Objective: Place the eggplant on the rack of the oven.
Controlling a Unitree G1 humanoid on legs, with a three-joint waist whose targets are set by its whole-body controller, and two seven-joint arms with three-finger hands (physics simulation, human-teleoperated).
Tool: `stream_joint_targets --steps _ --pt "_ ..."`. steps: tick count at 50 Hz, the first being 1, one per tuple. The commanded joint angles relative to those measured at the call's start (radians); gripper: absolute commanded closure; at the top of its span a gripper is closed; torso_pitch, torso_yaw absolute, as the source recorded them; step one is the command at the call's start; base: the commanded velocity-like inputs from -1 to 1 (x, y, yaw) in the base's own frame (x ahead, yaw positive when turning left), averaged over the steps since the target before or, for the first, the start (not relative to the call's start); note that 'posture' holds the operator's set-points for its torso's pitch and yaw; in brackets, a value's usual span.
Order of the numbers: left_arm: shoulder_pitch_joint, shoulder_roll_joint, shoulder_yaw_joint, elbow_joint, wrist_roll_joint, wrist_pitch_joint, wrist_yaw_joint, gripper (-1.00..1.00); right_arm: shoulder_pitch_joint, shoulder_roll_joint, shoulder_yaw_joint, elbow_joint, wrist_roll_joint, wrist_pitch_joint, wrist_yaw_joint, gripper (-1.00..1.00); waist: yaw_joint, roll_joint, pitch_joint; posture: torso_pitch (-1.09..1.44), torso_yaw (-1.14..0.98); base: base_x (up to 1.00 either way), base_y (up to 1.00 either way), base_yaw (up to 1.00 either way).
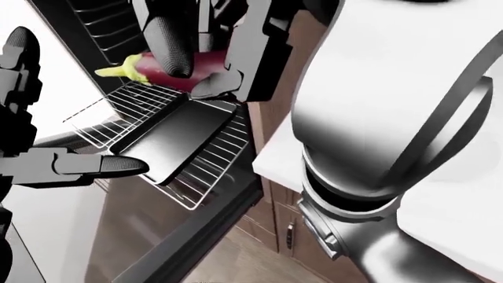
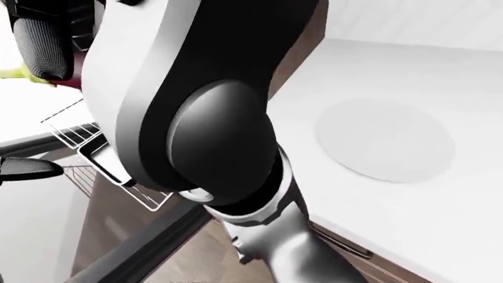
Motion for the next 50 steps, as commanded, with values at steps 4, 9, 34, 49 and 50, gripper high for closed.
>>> stream_joint_targets --steps 4,9,34,49,50 --pt "-0.006 0.022 0.047 0.005 0.010 -0.022 -0.006 -1.00 -0.024 0.009 -0.001 -0.005 0.001 -0.004 -0.028 0.80 0.016 0.003 -0.022 -0.03 0.56 0.00 0.00 0.00" --pt "-0.002 0.028 0.057 0.008 0.003 -0.024 -0.004 -1.00 -0.016 0.031 -0.003 0.029 0.038 -0.020 -0.080 0.80 0.037 0.004 -0.023 -0.03 0.59 0.00 0.00 0.00" --pt "0.000 0.002 0.042 -0.003 0.046 -0.013 -0.025 -1.00 0.013 0.054 0.007 0.105 0.152 -0.036 -0.217 0.81 0.131 0.004 -0.033 -0.03 0.71 0.00 0.00 0.00" --pt "0.010 0.009 0.088 -0.002 0.033 -0.005 -0.045 -1.00 0.052 0.016 0.009 0.295 0.331 -0.134 -0.402 0.82 0.186 0.001 -0.038 -0.03 0.78 0.00 0.00 0.00" --pt "0.010 0.011 0.083 -0.001 0.033 -0.008 -0.041 -1.00 0.058 0.013 0.011 0.315 0.339 -0.150 -0.413 0.82 0.190 0.002 -0.038 -0.03 0.79 0.00 0.00 0.00"
